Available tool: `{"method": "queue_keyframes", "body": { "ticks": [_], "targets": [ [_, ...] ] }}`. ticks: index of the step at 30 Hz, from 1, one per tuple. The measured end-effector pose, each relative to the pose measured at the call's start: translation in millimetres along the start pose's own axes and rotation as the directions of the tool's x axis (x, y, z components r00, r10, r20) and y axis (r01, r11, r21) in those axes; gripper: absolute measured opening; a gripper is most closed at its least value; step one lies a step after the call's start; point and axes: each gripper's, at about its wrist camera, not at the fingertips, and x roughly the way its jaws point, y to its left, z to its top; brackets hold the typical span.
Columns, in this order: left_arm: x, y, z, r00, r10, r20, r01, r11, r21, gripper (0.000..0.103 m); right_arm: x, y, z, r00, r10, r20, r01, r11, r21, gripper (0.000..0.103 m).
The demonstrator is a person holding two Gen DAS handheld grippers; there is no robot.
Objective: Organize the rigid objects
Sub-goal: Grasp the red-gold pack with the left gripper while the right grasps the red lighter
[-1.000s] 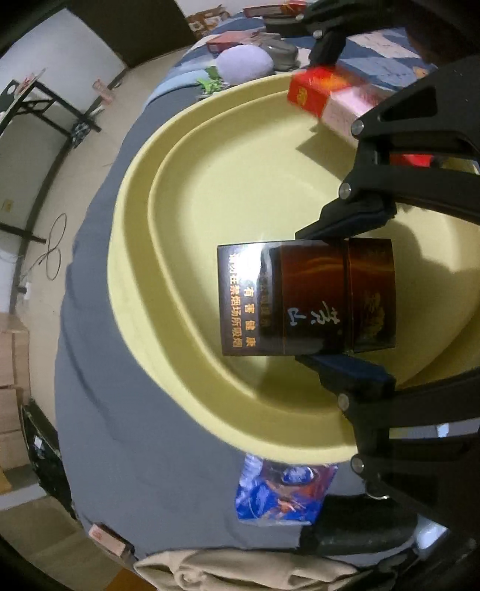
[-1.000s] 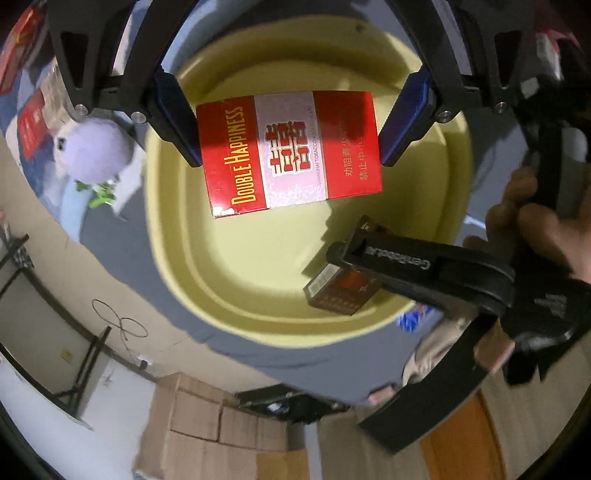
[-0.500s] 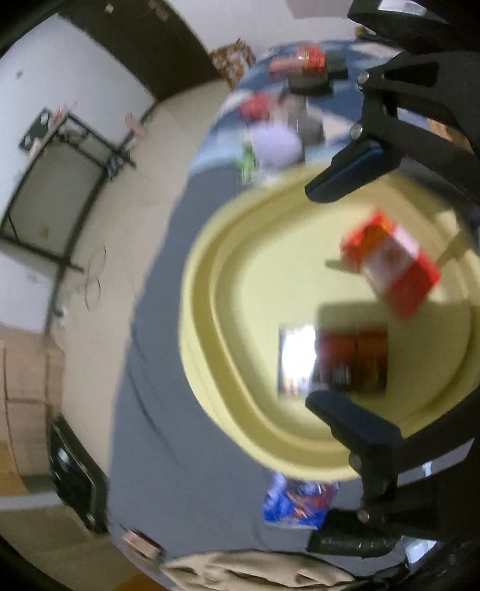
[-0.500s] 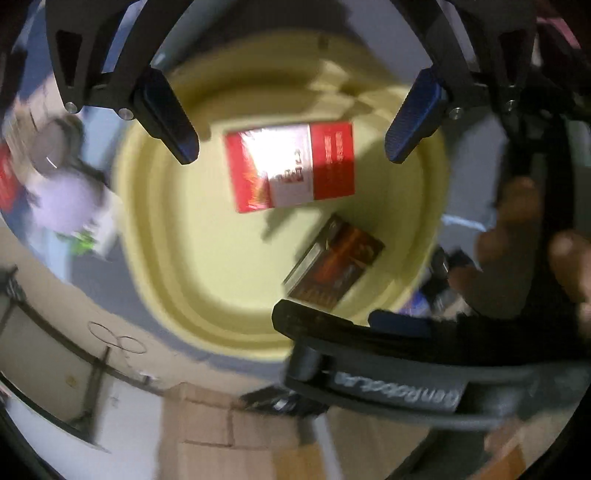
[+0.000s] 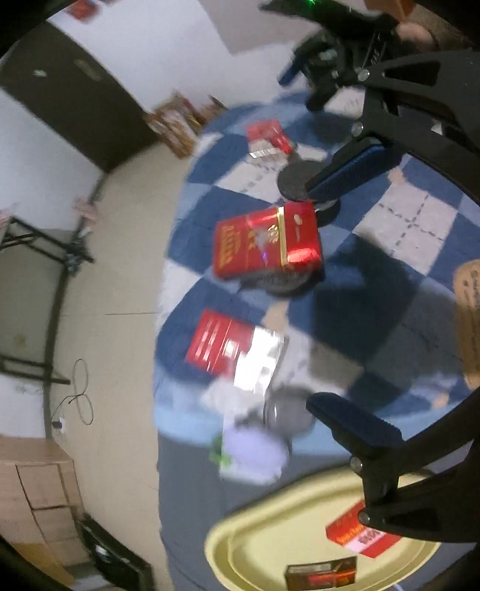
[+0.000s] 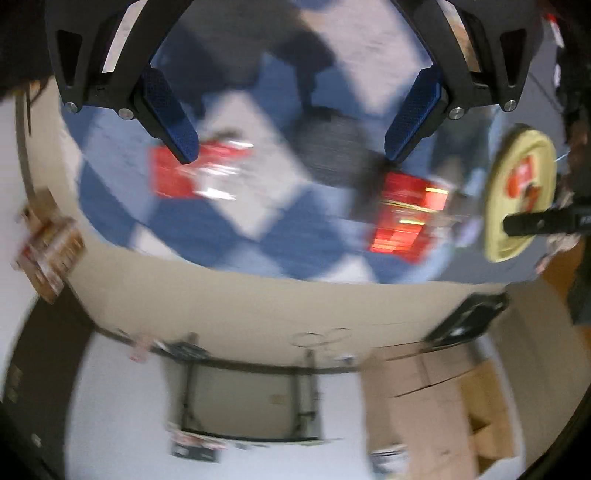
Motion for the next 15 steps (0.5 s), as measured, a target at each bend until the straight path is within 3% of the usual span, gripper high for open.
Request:
{"method": "queue_keyframes", "body": {
  "ticks": [2, 5, 9, 15],
  "targets": [
    [19, -10, 6, 0.999, 0.001, -0.033, -0.002, 1.000, -0.016, 0.103, 8, -22, -12, 0.999, -0.033, 0.001, 0.033, 0.999, -0.028, 0.103],
    [36, -22, 13, 0.999, -0.009, -0.043, 0.007, 0.999, -0.040, 0.103, 23, -25, -19, 1.000, 0.001, -0.014, -0.002, 0.995, -0.103, 0.103],
    [55, -36, 21, 0.996, 0.053, -0.069, -0.054, 0.998, -0.013, 0.103, 33, -21, -16, 1.000, -0.008, 0.009, 0.009, 0.981, -0.196, 0.103],
    [72, -39, 29, 0.993, 0.097, -0.067, -0.098, 0.995, -0.006, 0.103, 92, -46, -4, 1.000, -0.012, -0.022, 0.008, 0.984, -0.178, 0.103]
  ]
}}
